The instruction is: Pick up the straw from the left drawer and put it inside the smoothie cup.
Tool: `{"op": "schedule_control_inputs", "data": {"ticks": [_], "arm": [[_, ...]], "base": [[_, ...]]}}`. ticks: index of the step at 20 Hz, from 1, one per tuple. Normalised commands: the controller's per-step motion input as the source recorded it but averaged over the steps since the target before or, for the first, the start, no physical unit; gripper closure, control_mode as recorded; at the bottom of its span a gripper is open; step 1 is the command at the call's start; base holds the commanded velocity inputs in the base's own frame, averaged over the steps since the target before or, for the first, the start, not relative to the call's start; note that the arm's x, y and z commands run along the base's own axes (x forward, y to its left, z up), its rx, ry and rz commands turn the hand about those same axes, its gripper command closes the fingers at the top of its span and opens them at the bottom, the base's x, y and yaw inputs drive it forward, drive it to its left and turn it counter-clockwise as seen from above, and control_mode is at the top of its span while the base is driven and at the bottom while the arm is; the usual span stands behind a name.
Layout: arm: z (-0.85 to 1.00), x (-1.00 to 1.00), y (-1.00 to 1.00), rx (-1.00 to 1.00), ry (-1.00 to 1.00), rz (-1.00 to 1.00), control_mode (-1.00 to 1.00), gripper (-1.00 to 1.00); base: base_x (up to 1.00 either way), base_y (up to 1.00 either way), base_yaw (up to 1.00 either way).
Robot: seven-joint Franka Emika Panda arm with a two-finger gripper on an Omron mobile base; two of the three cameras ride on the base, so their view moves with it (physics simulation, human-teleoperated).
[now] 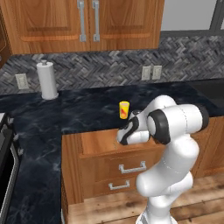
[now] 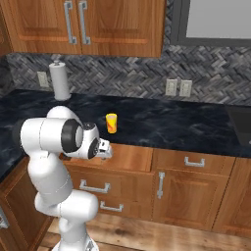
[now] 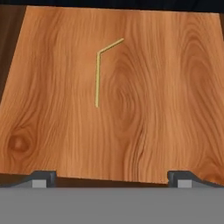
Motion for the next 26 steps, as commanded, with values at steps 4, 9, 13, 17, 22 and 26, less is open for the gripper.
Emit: {"op": "schedule_control_inputs", "data": {"ticks": [4,9,13,17,22,26], "arm": [[-0.36,0.26,0.00,0.00,0.03,-0.04,-1.00,-1.00],[-0.40,0.25,0.01,0.00,0.05,-0.03,-1.00,-1.00],[-0.45,0.20,0.00,0.00,0.06,-0.03,-1.00,-1.00],[-0.44,0.02,0.00,-0.01,0.10,-0.03,-1.00,-1.00],[-0.29,-0.28,0.00,0.00,0.18,-0.01,-1.00,-1.00],[-0.05,-0.91,-0.03,0.00,0.14,0.00,-1.00,-1.00]], "base": [[0.00,0.00,0.00],[0.00,0.00,0.00],[0.00,0.00,0.00],[0.00,0.00,0.00],[0.00,0.00,0.00],[0.00,0.00,0.00]]}}
